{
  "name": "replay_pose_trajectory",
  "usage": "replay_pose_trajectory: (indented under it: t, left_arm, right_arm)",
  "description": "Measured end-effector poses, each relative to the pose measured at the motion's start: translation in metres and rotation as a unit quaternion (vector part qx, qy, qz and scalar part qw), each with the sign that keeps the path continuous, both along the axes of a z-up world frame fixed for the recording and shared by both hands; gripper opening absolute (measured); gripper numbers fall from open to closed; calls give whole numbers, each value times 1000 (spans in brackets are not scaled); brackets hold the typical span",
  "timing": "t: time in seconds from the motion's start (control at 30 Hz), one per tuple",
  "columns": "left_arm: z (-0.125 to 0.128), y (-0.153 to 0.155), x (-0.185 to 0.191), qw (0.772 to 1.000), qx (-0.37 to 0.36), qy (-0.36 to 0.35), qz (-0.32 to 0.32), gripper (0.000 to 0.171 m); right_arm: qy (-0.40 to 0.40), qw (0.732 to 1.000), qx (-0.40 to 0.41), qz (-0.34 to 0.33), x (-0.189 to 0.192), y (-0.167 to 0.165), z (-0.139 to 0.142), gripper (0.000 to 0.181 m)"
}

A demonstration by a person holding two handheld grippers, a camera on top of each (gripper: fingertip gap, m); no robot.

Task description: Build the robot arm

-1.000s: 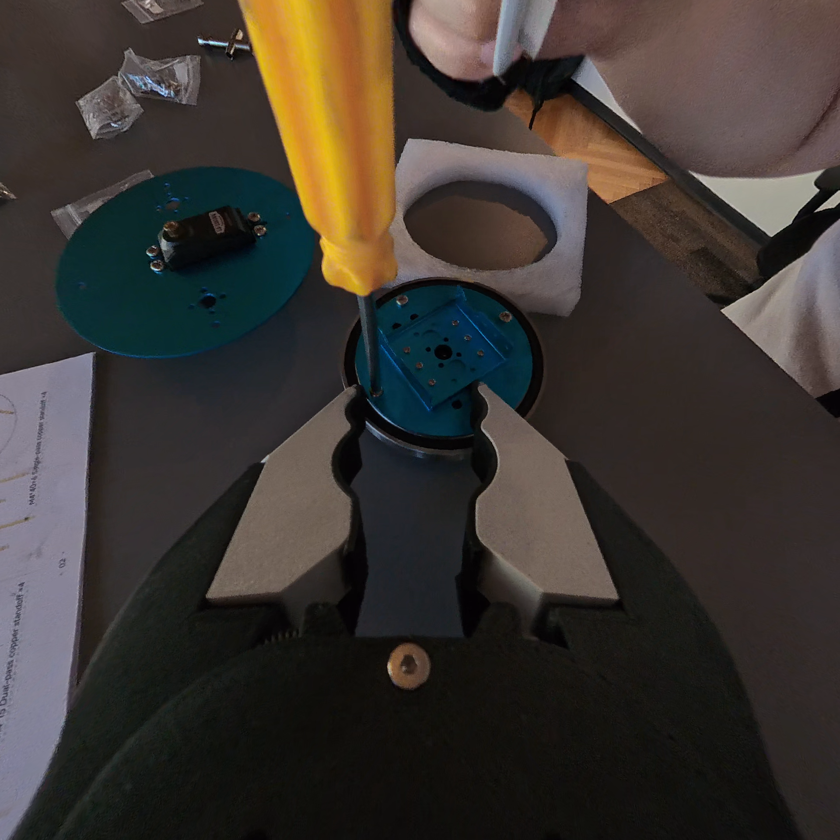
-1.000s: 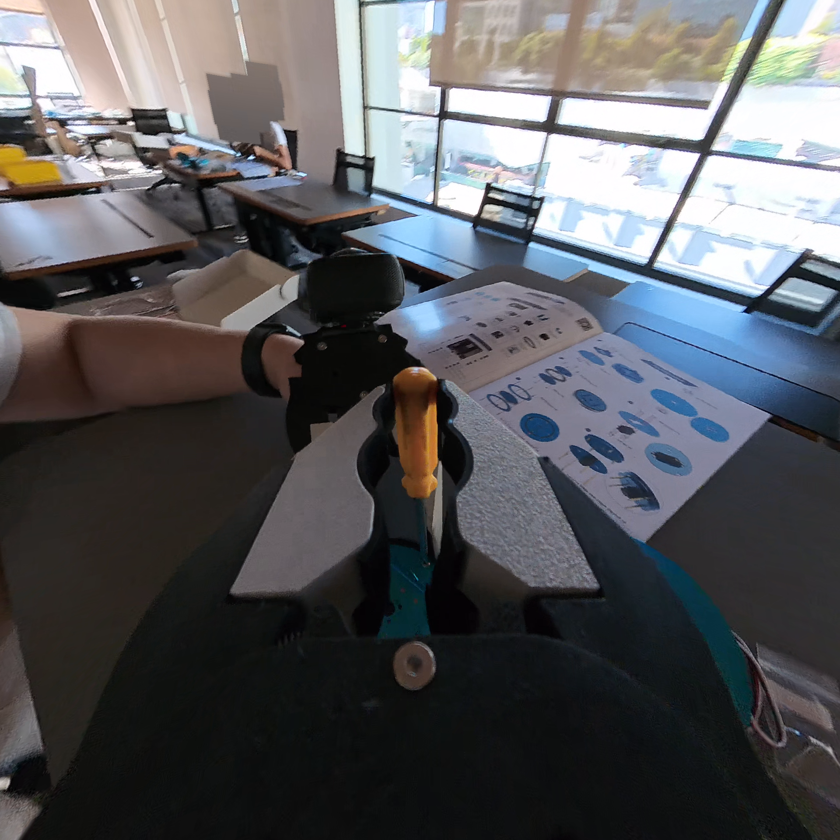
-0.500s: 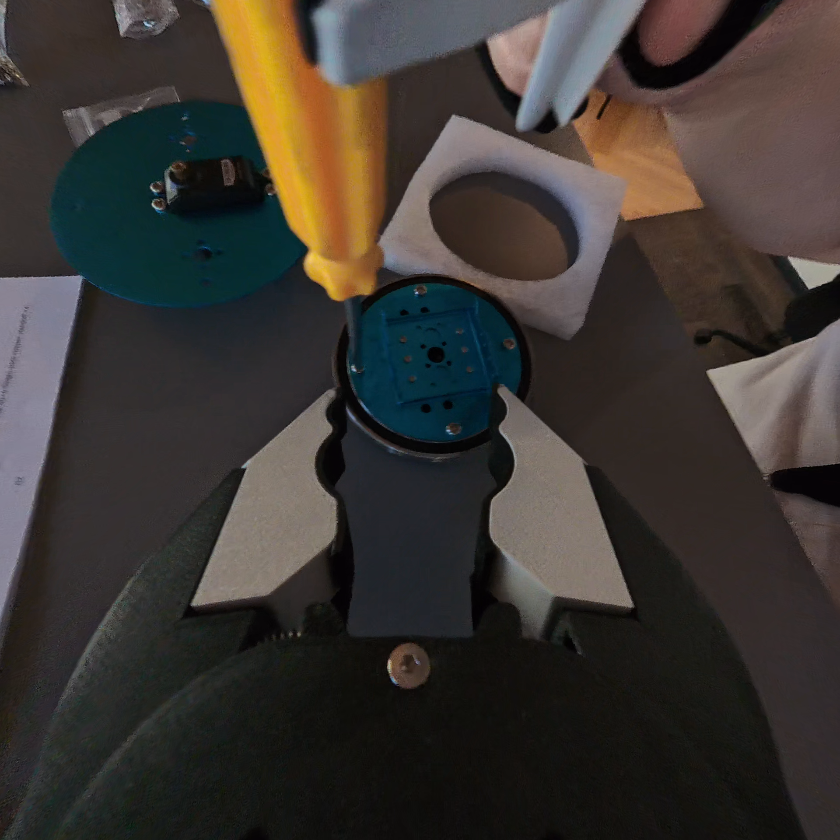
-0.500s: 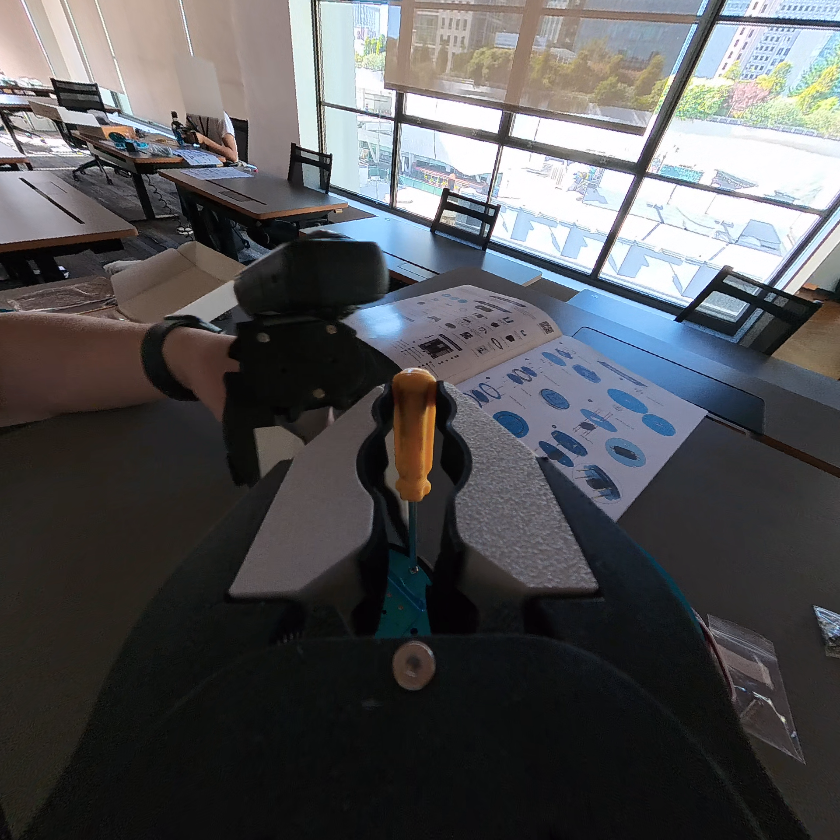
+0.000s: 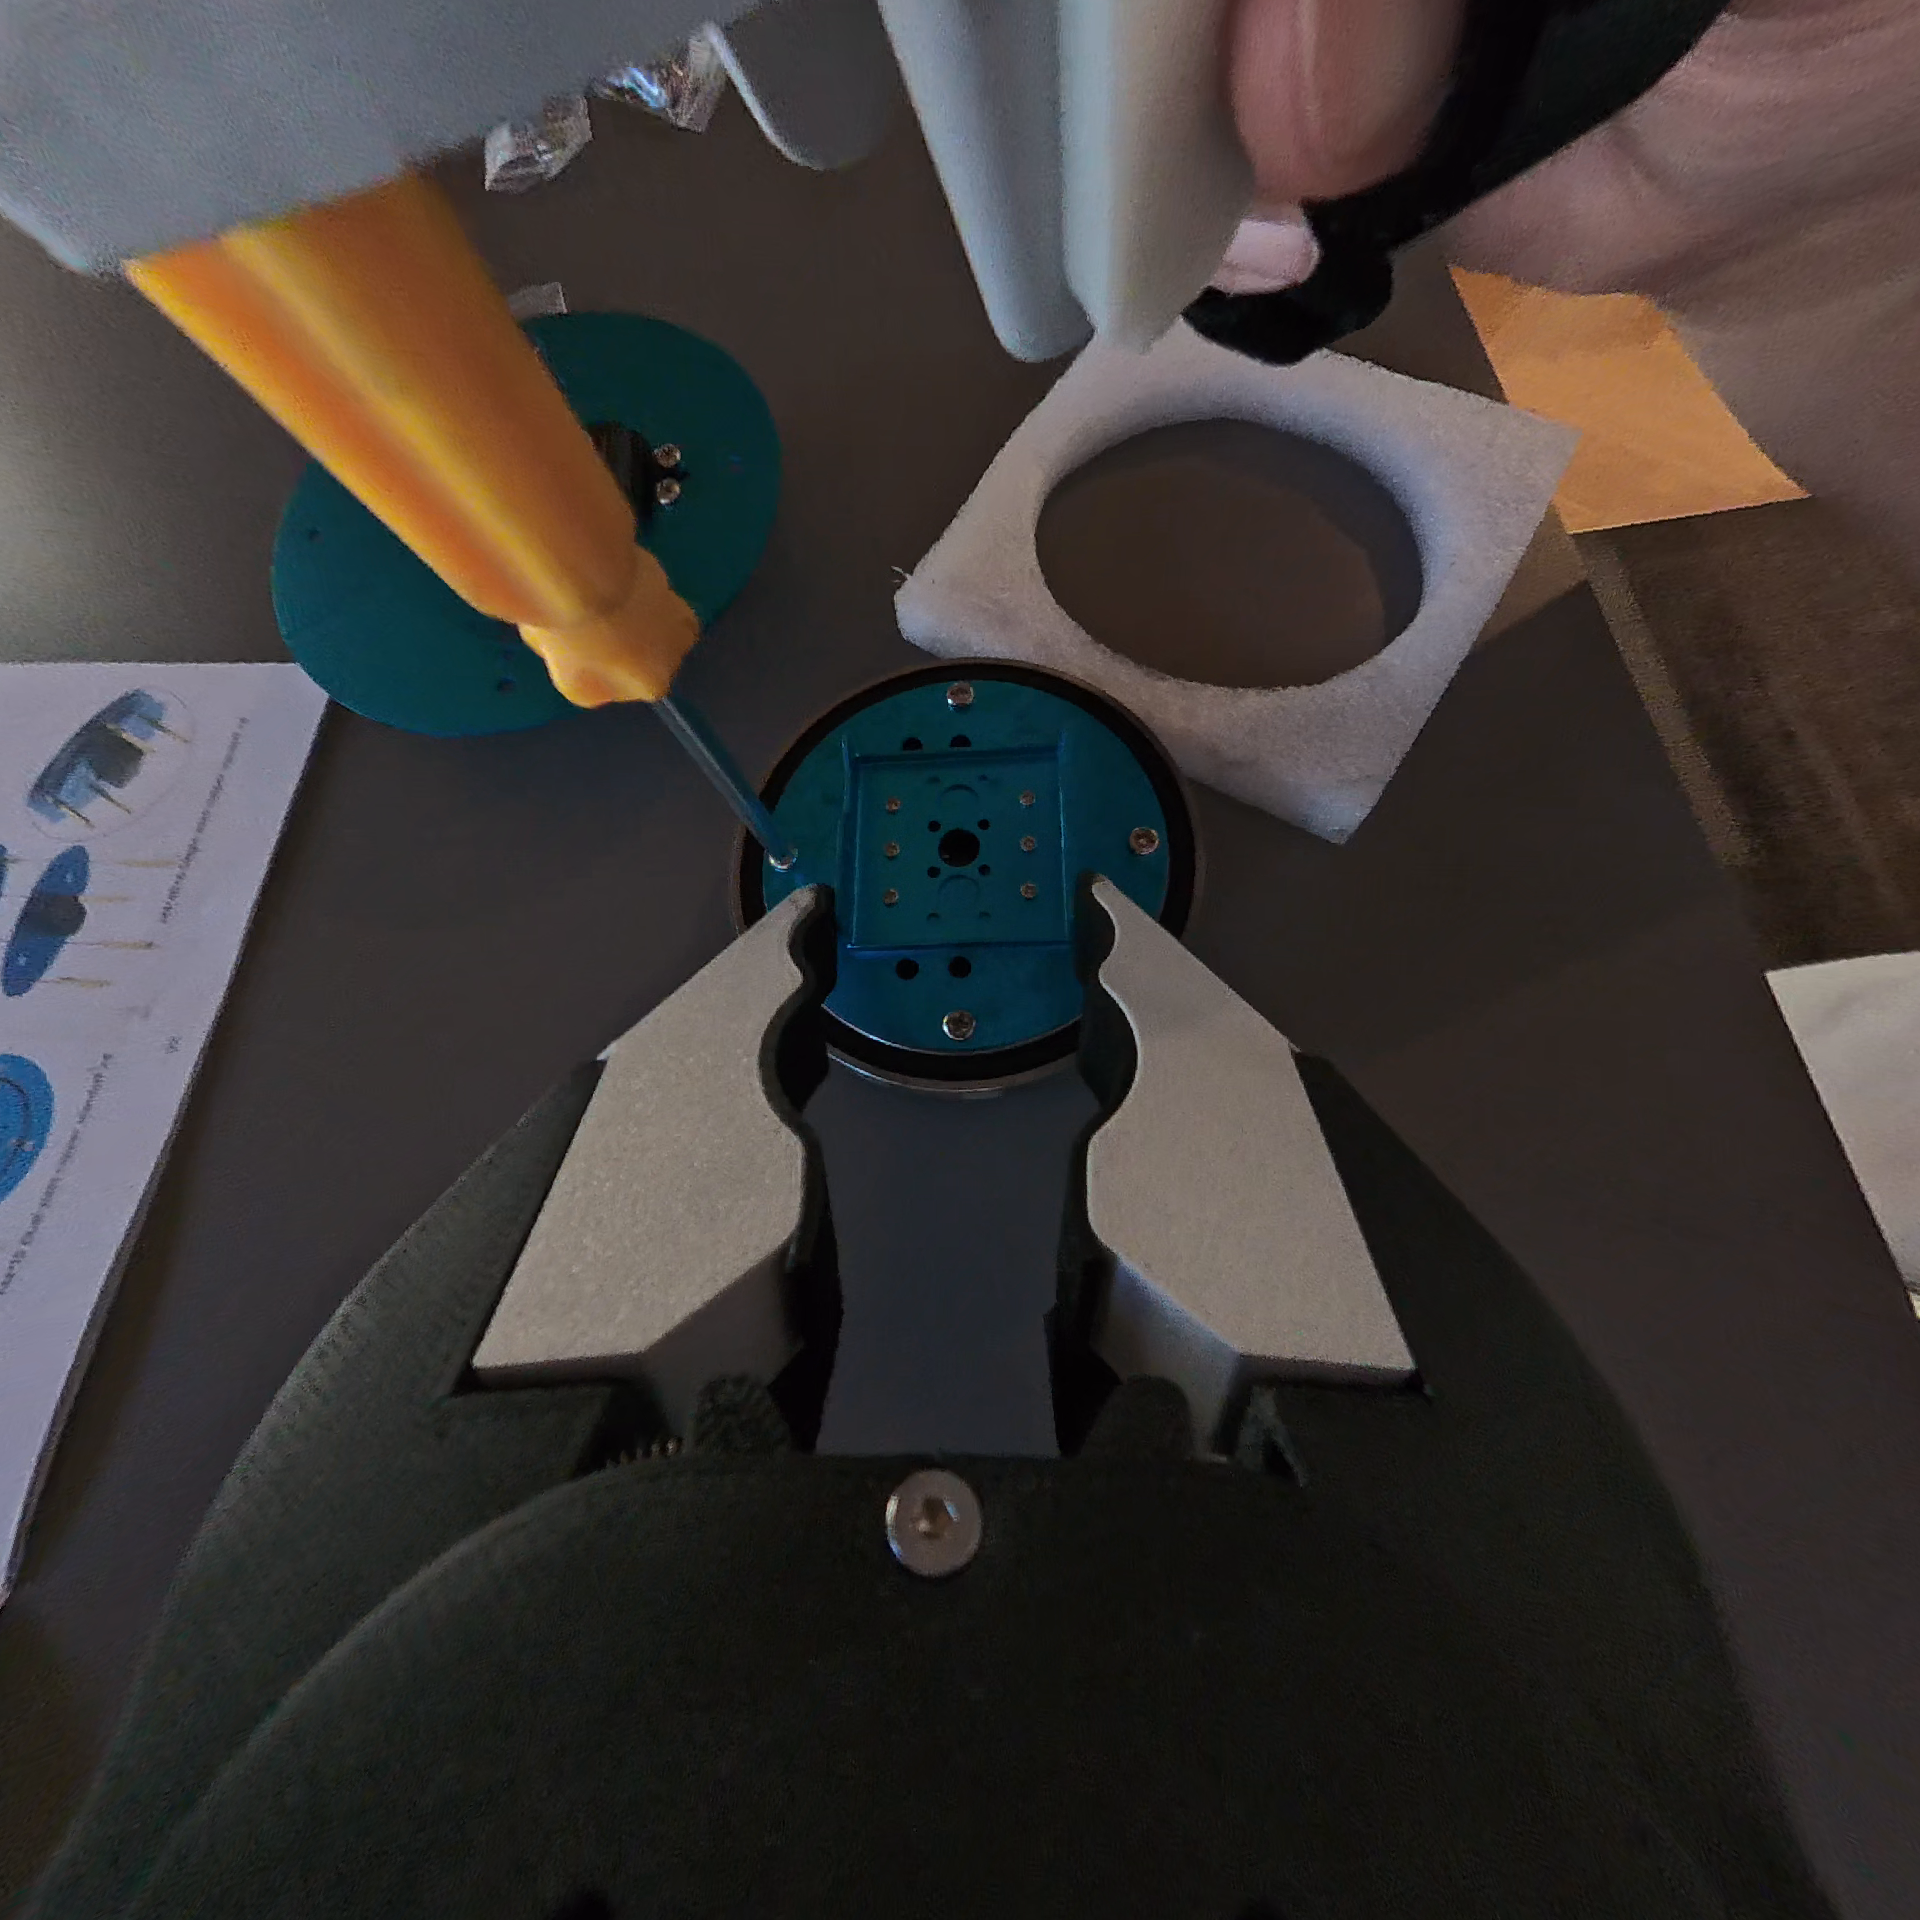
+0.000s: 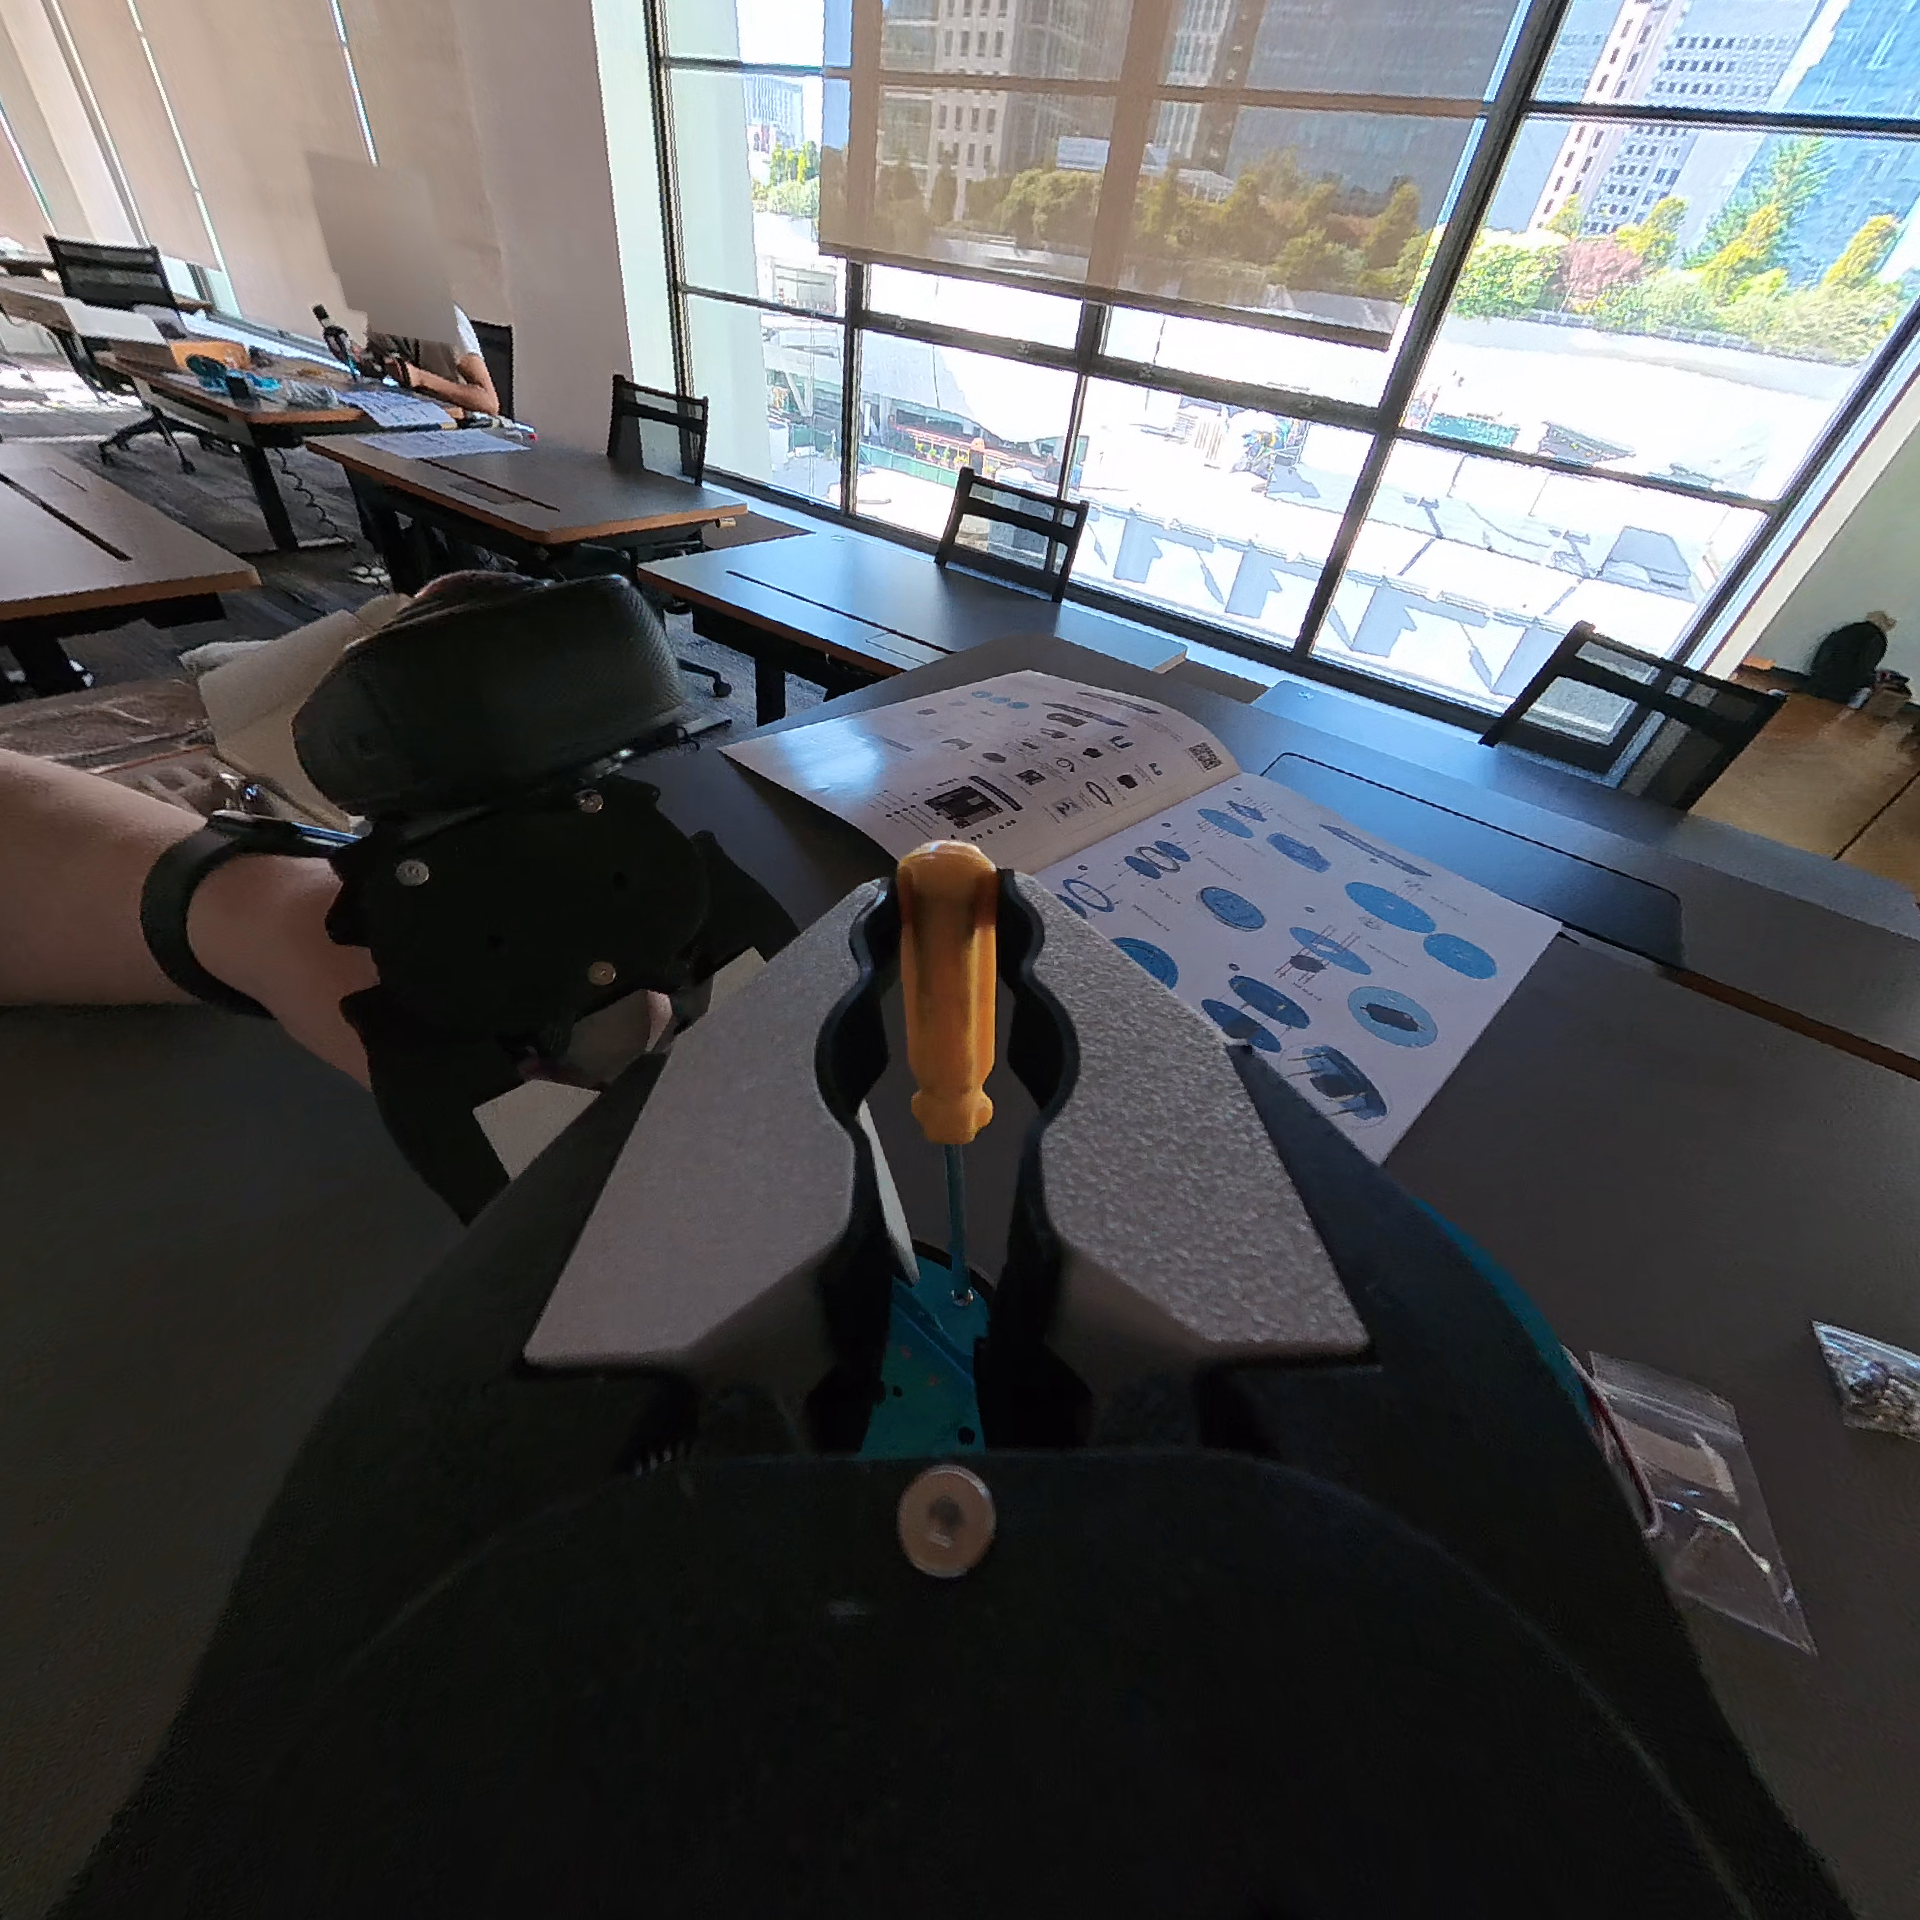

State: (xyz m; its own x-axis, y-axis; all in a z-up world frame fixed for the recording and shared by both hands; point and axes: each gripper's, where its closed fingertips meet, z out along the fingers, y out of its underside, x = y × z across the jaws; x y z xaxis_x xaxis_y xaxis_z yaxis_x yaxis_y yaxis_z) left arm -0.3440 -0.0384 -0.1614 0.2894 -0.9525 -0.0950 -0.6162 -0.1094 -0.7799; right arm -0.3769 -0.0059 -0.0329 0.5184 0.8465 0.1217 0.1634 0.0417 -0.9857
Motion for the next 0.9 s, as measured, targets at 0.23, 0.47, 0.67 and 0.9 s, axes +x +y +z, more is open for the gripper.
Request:
replay_pose_trajectory:
  t: [0.23,0.47,0.67,0.9]
  left_arm:
    - [-1,0,3,1000,-22,-16,5,46]
    - [-1,2,9,999,-19,-34,23,46]
    - [-1,3,10,998,-16,-38,38,46]
    - [-1,4,11,998,-9,-43,51,46]
  right_arm:
    - [20,1000,-5,-14,8,3,1,17]
    - [47,995,18,-88,14,7,2,18]
    - [76,981,37,-175,25,13,3,18]
    - [88,969,65,-220,24,9,3,18]
